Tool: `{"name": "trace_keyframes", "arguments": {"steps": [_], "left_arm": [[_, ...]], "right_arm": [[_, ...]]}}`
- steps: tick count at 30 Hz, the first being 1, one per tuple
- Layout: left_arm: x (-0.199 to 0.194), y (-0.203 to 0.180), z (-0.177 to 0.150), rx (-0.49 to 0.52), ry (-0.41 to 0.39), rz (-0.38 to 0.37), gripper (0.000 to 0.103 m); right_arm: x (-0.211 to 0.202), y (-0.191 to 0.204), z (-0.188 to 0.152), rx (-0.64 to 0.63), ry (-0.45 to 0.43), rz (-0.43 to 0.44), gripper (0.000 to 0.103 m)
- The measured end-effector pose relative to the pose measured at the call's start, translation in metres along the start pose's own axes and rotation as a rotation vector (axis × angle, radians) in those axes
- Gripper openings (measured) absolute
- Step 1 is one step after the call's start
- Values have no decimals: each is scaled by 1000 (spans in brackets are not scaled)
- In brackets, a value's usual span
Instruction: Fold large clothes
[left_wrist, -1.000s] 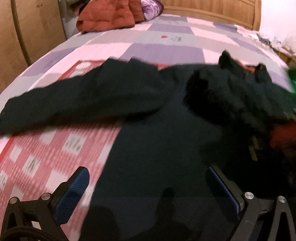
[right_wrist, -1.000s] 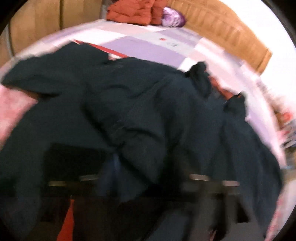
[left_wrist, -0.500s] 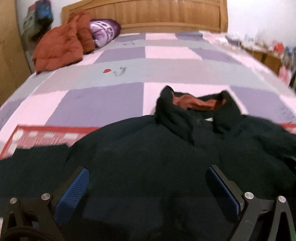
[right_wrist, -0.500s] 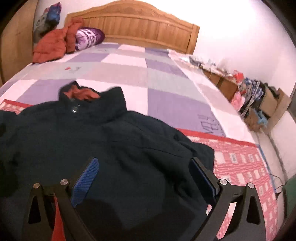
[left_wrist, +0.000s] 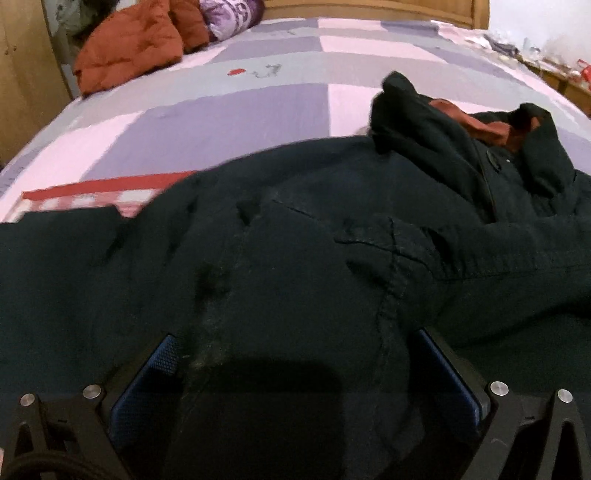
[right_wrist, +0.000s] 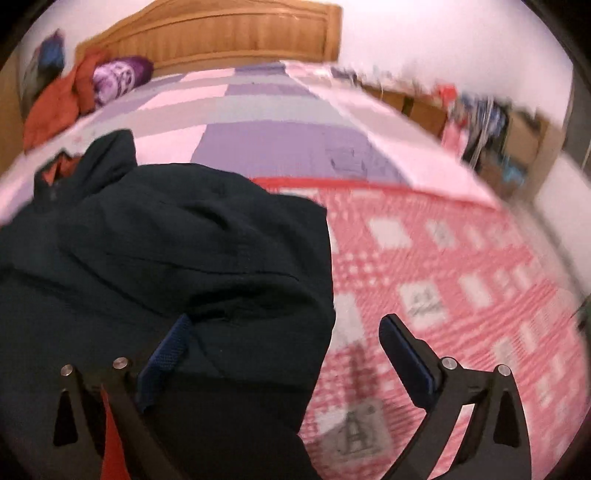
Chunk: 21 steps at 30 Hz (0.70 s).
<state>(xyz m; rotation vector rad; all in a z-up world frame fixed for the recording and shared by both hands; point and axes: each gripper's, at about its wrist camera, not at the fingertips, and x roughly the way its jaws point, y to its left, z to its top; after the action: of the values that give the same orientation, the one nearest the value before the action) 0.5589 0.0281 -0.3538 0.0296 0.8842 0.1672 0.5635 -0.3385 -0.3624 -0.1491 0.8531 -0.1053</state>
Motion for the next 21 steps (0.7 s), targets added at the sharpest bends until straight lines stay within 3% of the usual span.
{"name": "trace_keyframes", "arguments": {"steps": [3, 6, 9, 12, 13, 15, 17, 19, 21], "left_arm": [[-22, 13, -9, 18, -61, 57, 103], [-25, 44, -19, -12, -50, 63, 103], [-38, 54, -15, -38, -90, 95, 103], [-51, 58, -8, -75, -168, 130, 103], [-47, 58, -6, -76, -157, 144, 103], [-22, 60, -5, -68, -54, 153, 103], [1, 68, -11, -85, 28, 102, 103], [0, 67, -11, -63, 16, 98, 103], [-3, 63, -13, -21, 2, 109, 103]], "right_arm": [[-6, 3, 4, -61, -33, -84, 102], [-20, 16, 15, -110, -80, -145, 102], [-44, 43, 31, -96, -157, -47, 102], [-51, 77, 42, -111, -166, 23, 102], [-46, 87, 45, -107, -149, 33, 102], [-31, 102, 48, -90, -94, 65, 102], [-4, 99, 43, -89, -4, 2, 102], [11, 76, 32, -19, 39, 14, 102], [12, 56, 23, -34, 19, -45, 102]]}}
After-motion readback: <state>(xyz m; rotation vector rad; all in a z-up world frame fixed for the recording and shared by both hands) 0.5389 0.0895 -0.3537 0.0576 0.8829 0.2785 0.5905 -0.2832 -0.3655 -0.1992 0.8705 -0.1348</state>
